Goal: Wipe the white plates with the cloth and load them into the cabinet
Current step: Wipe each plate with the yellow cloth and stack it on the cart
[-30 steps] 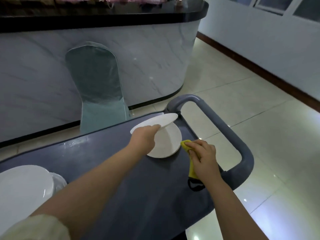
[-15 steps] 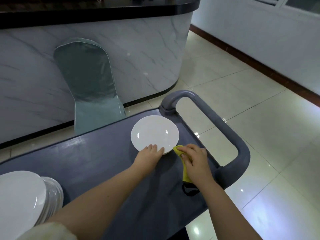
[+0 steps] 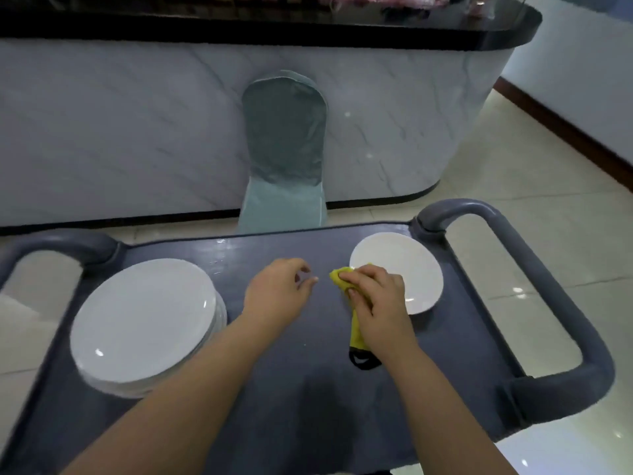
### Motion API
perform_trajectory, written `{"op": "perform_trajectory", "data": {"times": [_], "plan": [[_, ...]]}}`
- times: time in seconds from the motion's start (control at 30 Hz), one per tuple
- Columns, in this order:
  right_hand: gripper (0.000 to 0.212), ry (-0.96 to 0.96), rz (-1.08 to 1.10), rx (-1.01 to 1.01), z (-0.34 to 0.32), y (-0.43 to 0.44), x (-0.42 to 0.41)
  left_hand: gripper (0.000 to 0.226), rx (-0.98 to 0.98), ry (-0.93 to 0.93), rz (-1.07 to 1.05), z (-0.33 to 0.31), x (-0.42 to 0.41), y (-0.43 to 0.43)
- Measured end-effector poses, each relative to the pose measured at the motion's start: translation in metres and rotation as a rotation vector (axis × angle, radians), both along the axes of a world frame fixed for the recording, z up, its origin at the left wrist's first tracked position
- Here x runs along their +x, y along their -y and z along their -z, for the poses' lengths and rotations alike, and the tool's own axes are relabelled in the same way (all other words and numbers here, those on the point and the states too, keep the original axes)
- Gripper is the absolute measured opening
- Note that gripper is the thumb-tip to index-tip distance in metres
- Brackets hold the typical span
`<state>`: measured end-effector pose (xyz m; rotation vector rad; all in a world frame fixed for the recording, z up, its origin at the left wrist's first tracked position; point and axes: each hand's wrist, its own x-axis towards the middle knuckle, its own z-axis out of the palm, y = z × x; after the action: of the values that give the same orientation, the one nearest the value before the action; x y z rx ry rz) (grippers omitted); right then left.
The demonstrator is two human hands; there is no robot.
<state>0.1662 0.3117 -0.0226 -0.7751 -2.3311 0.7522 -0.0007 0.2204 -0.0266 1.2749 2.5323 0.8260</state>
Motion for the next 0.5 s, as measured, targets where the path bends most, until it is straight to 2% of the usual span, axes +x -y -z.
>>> {"op": "perform_trajectory", "data": {"times": [0.17,0.33,0.5], "plan": [[0.028,-0.026,-0.176,0.031,0.0,0.048,-0.063,0.01,0.085,0.061,-0.415,-0.016,-0.063,0.113],[0.027,0.001,-0.336,-0.003,0.015,0.091,-0.103,0.027,0.006,0.125,-0.792,-0.001,-0.091,0.222],[0.028,0.017,-0.399,-0.021,0.026,0.111,-0.119,0.043,-0.134,0.26,-0.85,0.023,-0.084,0.264]]}}
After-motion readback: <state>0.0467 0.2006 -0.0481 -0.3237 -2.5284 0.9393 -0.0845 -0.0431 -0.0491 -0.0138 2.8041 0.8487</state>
